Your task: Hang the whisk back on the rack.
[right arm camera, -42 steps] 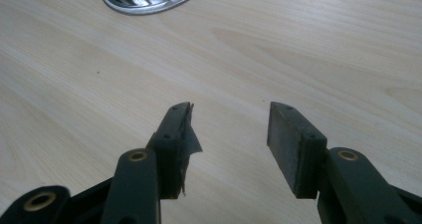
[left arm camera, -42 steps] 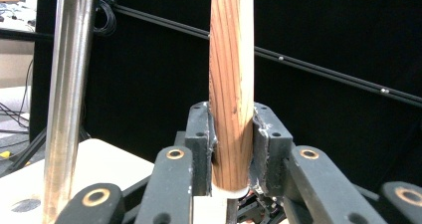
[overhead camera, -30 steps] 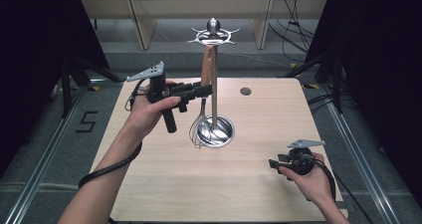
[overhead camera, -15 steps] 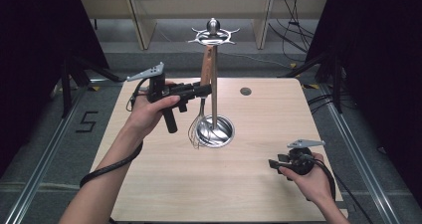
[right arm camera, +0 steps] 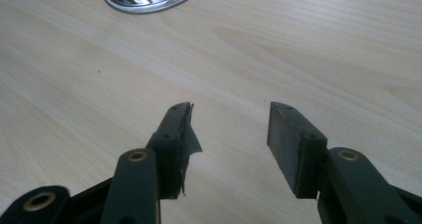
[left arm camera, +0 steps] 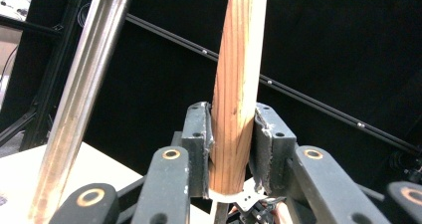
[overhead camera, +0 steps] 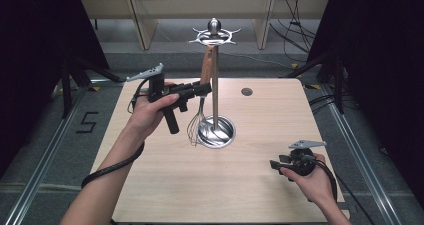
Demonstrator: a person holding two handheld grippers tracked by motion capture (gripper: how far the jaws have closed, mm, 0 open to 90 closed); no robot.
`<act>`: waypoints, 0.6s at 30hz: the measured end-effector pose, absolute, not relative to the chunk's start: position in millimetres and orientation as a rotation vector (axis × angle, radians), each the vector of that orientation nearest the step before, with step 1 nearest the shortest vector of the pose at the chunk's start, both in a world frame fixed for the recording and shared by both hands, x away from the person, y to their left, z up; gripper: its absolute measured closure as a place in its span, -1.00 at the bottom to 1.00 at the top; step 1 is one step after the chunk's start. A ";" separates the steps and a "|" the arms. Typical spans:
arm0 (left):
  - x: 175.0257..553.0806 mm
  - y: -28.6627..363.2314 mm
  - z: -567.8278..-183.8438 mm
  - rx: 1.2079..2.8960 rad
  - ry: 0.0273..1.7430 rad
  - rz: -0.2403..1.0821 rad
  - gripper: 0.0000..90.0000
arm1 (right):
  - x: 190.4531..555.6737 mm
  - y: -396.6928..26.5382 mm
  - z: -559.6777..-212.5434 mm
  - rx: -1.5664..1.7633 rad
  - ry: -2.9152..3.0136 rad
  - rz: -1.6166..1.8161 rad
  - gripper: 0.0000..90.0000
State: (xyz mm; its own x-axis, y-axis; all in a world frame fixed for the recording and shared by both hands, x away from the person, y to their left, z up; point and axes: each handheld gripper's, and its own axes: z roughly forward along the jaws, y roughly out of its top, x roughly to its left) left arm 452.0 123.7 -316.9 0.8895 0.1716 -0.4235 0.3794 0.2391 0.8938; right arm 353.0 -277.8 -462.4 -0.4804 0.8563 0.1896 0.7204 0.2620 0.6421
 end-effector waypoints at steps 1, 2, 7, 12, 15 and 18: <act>452.0 123.7 -316.9 1.337 0.490 -0.150 0.54 | 352.8 -277.8 -461.8 1.480 2.332 1.000 0.17; 452.1 123.5 -317.1 1.333 0.498 -0.150 0.53 | 353.6 -278.8 -463.0 1.447 2.336 1.001 0.17; 452.8 123.3 -317.3 1.329 0.508 -0.150 0.51 | 353.0 -277.8 -462.5 1.481 2.332 1.019 0.17; 454.0 123.7 -318.6 1.312 0.525 -0.159 0.49 | 353.7 -278.7 -463.9 1.453 2.333 1.019 0.17; 454.9 124.0 -319.3 1.302 0.534 -0.163 0.47 | 353.1 -278.0 -462.7 1.482 2.332 1.021 0.17; 455.3 123.9 -319.4 1.300 0.537 -0.172 0.47 | 353.0 -278.0 -462.7 1.483 2.333 1.021 0.17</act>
